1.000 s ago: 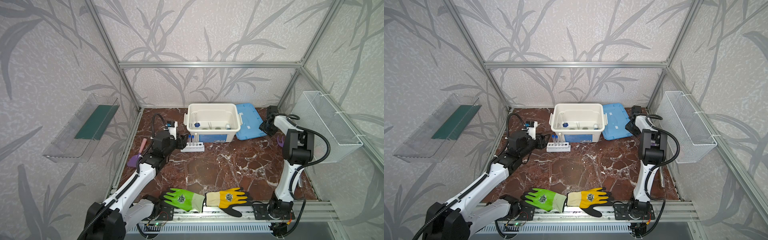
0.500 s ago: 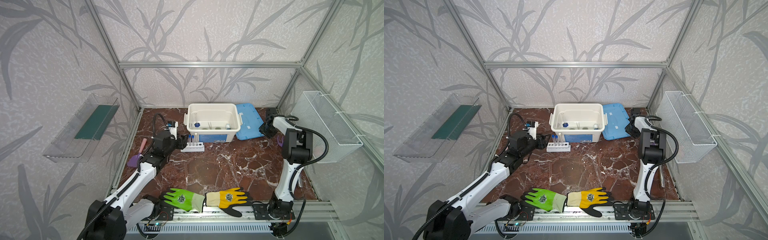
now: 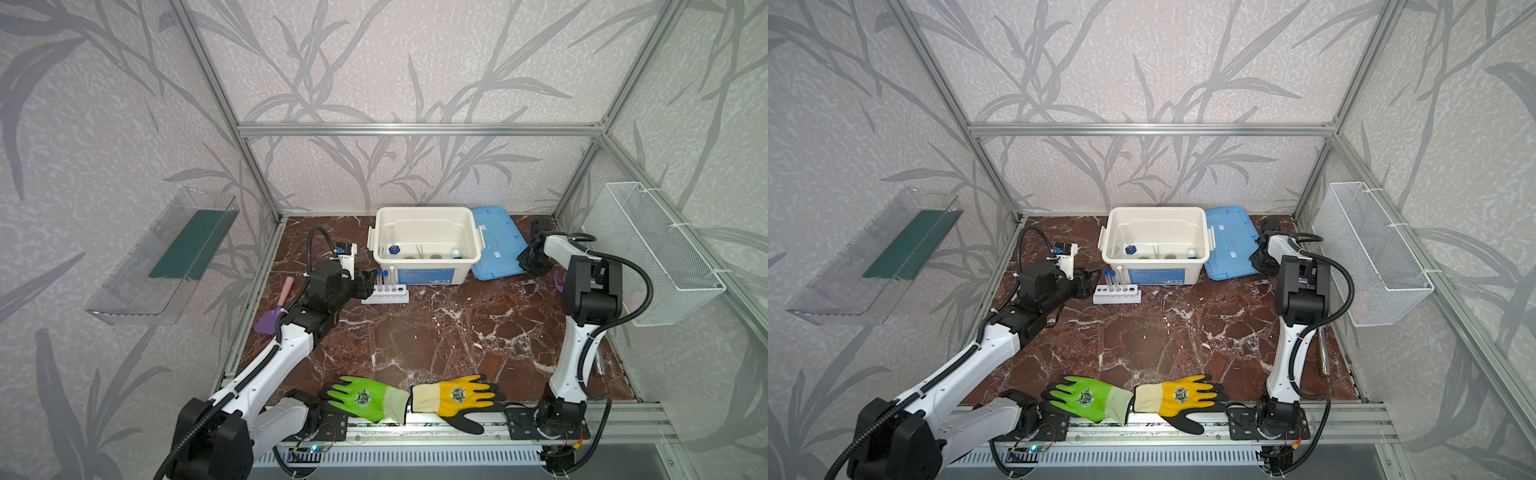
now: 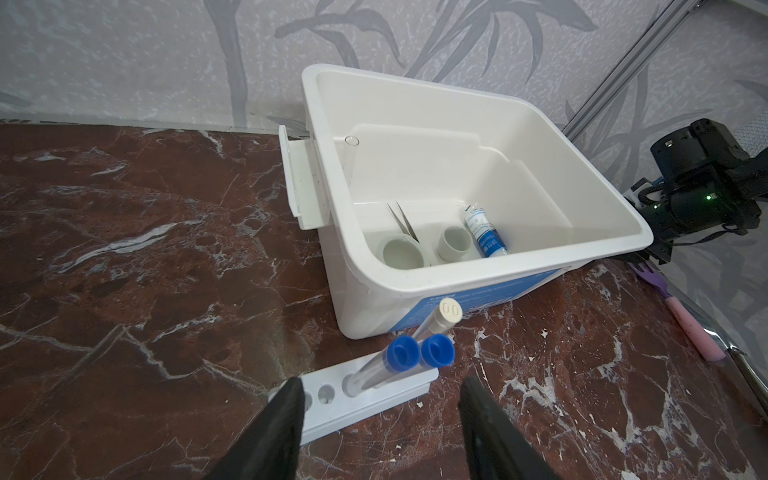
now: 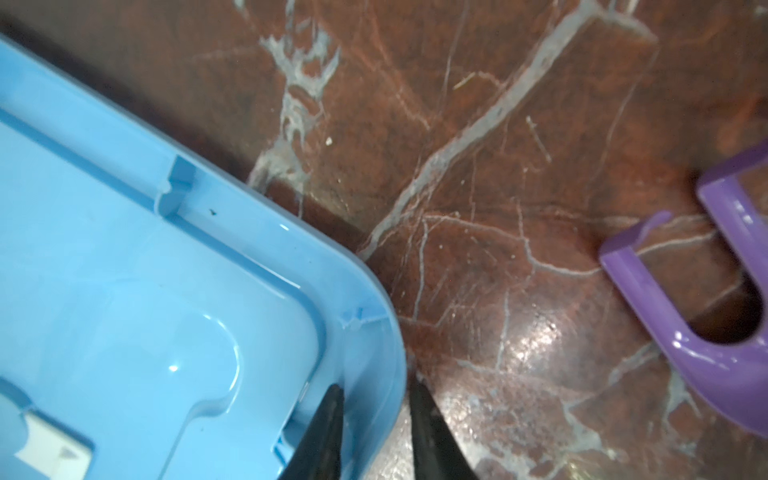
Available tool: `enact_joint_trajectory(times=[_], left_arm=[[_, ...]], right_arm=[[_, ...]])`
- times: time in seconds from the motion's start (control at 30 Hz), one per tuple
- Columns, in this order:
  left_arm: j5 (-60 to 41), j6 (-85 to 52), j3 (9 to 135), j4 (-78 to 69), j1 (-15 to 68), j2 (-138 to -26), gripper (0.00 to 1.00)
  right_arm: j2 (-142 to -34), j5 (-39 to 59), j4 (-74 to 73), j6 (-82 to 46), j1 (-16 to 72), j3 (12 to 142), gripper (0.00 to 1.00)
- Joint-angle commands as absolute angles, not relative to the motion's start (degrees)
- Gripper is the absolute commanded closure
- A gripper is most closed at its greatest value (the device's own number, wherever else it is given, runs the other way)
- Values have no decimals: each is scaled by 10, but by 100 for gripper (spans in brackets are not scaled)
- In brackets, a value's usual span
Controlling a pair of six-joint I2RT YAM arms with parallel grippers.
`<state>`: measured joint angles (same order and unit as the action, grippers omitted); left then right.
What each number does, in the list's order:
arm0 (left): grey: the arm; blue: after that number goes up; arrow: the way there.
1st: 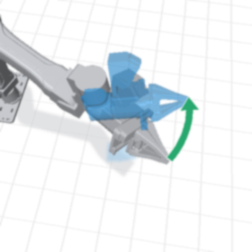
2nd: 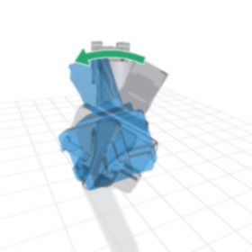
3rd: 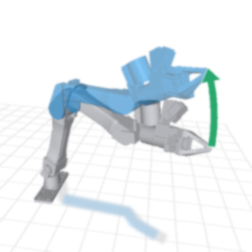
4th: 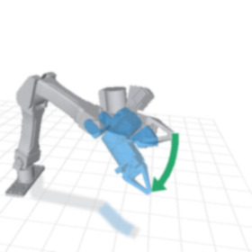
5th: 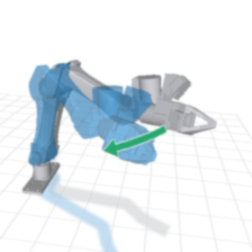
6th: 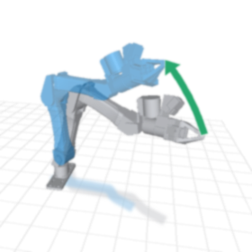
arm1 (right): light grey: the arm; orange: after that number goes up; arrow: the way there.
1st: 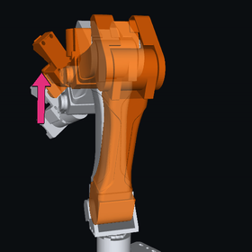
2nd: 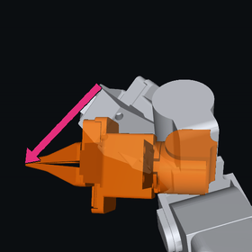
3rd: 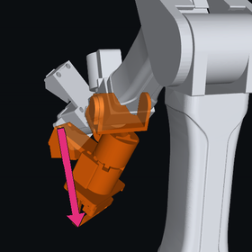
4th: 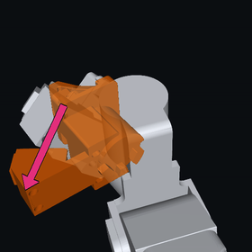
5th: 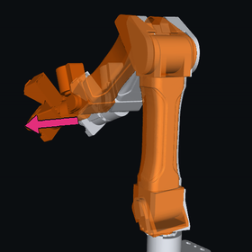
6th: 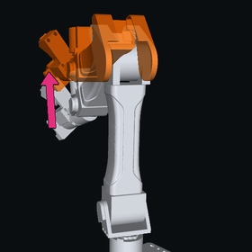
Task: Organize the chemistry lab equipment
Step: 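Lower the right gripper onto the blue lid's edge and grasp it, then lift the blue lid's edge with the right gripper, tilting it upright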
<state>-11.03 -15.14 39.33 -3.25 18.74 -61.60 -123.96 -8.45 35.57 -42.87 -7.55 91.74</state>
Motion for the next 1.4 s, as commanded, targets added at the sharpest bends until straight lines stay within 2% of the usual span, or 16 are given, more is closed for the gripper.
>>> enact_joint_trajectory(times=[0.0, 0.2, 0.33, 0.7, 1.37], left_arm=[[-108, -145, 418, -27, 188, -620, 40], [-112, -145, 421, -25, 188, -620, 40], [-111, -145, 423, -22, 188, -616, 40], [-127, -155, 424, -19, 189, -607, 40], [-116, -157, 450, 15, 189, -595, 40]], right_arm=[[-1254, -89, 360, -433, -84, 916, 77], [-1252, -76, 356, -436, -85, 913, 95], [-1241, -66, 353, -439, -85, 911, 99], [-1150, -85, 350, -452, -85, 897, 100], [-1063, -123, 363, -428, -83, 954, 100]])
